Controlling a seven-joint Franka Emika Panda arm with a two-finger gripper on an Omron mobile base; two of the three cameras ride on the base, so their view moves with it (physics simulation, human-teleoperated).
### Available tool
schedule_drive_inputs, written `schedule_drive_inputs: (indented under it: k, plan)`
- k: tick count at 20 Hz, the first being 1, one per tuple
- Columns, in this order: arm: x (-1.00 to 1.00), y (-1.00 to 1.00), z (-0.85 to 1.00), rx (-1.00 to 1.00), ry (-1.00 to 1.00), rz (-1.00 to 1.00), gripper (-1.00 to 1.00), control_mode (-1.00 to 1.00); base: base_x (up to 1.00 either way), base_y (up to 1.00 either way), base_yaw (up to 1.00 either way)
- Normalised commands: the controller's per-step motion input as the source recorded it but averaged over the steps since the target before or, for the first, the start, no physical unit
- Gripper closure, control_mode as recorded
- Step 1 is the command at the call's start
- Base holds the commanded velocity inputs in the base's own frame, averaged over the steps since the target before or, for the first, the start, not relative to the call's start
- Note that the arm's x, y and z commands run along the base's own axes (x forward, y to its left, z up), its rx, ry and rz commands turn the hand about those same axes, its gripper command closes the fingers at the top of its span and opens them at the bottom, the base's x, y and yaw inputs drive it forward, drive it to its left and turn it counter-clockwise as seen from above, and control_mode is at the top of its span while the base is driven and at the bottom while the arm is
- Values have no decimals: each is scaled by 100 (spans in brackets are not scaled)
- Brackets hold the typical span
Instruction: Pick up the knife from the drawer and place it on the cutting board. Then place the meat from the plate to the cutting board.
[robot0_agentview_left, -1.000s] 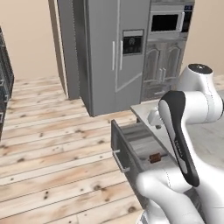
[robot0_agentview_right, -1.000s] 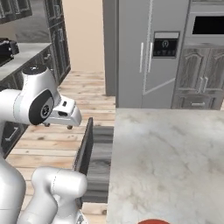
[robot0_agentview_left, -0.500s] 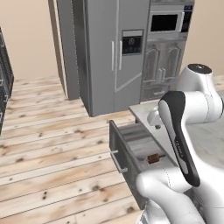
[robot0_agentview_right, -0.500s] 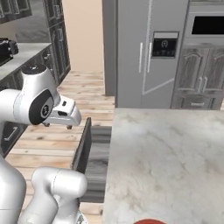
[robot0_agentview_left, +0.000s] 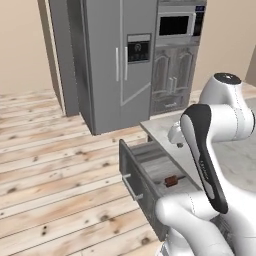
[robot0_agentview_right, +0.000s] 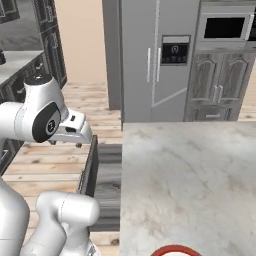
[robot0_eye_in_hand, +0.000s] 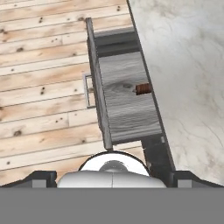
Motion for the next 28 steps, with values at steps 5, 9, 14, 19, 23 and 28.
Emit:
schedule_drive_inputs:
  k: [5,9,14,19,23,28]
  plan:
    - [0,0,0,0,0,0,-100,100,7,27,-13]
    - [0,0,0,0,0,0,-100,100,8,28,-7]
    - [0,0,0,0,0,0,-100,100,0,26,-5]
    - [0,36,-51,0,0,-2,-100,-100,0,0,0]
    - [0,39,-56,0,1,0,-100,-100,0,0,0]
    - [0,14,-52,0,1,0,-100,-100,0,0,0]
